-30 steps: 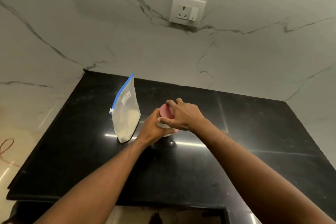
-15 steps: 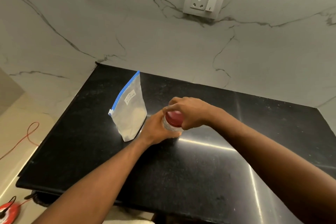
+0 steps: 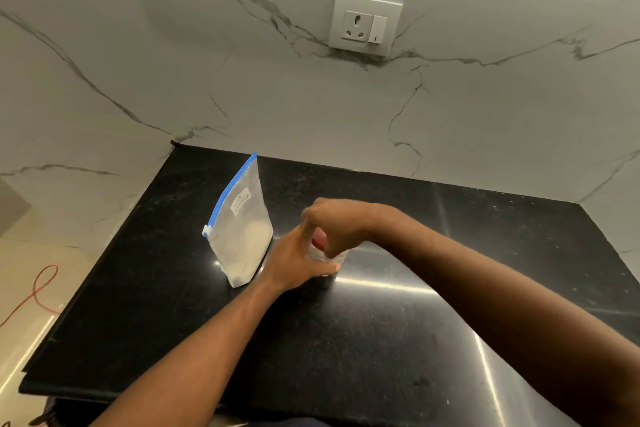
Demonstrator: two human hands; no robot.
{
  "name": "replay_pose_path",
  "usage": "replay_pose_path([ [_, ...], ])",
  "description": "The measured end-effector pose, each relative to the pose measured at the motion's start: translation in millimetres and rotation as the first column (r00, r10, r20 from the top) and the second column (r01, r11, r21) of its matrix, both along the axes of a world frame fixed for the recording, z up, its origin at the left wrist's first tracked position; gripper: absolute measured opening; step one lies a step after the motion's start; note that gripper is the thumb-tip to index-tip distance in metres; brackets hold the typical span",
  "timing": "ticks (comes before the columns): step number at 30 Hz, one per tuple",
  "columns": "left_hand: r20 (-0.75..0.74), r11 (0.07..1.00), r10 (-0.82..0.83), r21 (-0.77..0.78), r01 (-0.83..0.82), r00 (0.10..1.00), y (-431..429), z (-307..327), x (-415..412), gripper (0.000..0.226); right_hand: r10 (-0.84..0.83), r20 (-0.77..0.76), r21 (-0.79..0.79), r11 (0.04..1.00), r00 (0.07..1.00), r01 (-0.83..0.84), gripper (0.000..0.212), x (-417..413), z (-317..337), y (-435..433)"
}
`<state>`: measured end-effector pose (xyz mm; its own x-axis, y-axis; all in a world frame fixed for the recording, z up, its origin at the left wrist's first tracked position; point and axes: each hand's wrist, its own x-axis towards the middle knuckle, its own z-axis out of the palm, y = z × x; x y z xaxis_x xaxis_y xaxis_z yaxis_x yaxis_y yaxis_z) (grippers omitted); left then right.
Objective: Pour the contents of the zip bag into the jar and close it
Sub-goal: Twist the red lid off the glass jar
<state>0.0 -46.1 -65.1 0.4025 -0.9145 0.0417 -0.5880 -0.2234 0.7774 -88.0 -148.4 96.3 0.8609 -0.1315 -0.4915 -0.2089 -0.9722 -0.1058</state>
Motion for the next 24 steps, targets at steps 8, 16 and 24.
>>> replay_pose_path([
  [8,-0.037,1.0,-0.003,0.008,0.004,0.999,-2,-2,1,0.073,-0.257,0.131,-0.291,0.914,0.958,0.285,0.07,1,-17,-3],
  [16,-0.092,0.999,-0.019,-0.029,0.017,0.996,1,-5,3,0.078,-0.254,0.116,0.292,0.933,0.96,0.211,0.046,-14,1,-5],
  [24,-0.065,0.999,-0.006,0.037,0.008,0.998,-1,-8,2,0.087,-0.202,0.071,-0.111,0.972,0.977,0.209,0.076,-6,-18,-5],
])
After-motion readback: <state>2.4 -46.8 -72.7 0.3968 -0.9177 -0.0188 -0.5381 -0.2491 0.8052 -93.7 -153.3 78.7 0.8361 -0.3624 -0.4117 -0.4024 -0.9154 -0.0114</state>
